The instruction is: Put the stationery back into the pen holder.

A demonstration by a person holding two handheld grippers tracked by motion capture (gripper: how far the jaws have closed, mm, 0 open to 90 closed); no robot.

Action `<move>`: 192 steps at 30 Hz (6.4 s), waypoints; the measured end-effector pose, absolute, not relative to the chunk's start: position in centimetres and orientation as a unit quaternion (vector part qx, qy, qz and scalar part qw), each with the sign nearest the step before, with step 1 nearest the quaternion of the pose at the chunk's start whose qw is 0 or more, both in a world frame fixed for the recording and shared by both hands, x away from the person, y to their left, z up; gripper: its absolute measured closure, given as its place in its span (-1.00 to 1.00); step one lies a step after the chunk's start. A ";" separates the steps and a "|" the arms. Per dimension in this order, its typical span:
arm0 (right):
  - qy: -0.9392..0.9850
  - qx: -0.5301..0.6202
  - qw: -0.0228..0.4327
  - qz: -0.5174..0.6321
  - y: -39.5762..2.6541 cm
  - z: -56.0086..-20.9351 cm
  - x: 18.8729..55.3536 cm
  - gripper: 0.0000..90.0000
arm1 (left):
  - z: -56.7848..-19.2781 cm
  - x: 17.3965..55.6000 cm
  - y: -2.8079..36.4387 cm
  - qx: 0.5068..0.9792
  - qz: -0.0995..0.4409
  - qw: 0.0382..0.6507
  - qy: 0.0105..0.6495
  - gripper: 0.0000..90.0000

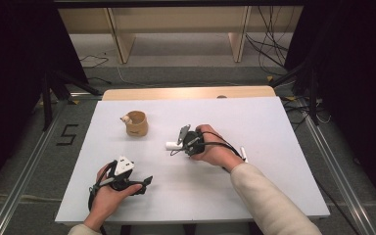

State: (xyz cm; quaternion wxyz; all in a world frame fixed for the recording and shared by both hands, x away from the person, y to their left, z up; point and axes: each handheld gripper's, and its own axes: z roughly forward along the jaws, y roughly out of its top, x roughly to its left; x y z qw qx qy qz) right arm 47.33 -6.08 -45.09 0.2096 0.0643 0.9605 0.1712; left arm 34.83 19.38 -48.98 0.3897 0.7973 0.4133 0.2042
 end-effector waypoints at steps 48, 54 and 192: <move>0.977 0.025 0.187 0.102 -2.4 -46.0 49.8 0.26 | -49.0 35.0 19.3 0.798 0.206 0.389 0.412 -0.73; 0.978 0.019 0.182 0.097 -2.2 -46.1 50.0 0.29 | -49.0 35.0 19.3 0.797 0.206 0.390 0.412 -0.73; 0.949 0.127 0.093 0.273 -6.9 -44.9 46.4 0.58 | -48.9 35.0 19.2 0.792 0.205 0.395 0.419 -0.66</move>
